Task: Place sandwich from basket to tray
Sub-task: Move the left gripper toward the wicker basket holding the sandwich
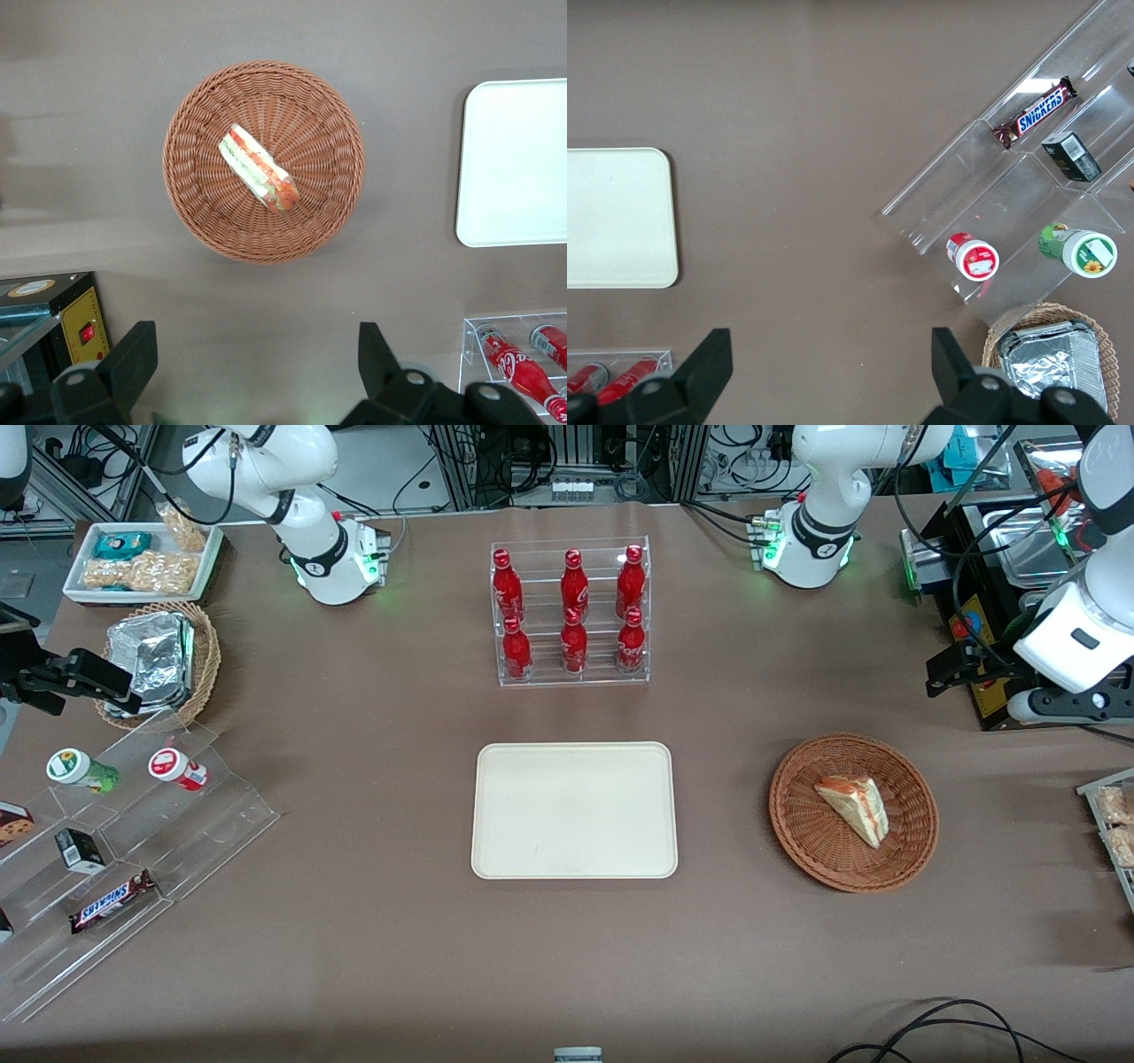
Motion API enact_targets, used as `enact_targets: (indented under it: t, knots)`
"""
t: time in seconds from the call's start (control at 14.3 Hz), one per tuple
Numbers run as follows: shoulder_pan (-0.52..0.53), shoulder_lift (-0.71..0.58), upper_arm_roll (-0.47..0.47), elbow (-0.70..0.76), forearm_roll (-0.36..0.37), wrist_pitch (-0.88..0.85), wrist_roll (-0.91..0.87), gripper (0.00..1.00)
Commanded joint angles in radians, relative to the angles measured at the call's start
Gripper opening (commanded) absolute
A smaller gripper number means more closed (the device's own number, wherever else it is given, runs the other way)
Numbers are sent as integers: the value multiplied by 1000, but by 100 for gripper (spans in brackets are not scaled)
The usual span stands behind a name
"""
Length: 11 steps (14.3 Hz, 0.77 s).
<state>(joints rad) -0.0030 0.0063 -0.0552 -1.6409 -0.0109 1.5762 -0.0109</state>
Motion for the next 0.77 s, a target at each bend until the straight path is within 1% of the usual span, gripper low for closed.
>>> enact_targets:
  t: [0.0, 0.7]
  knots:
    - [15, 34, -9, 43, -8, -13, 11, 100]
    - [9, 61, -11, 30, -1, -18, 9, 100]
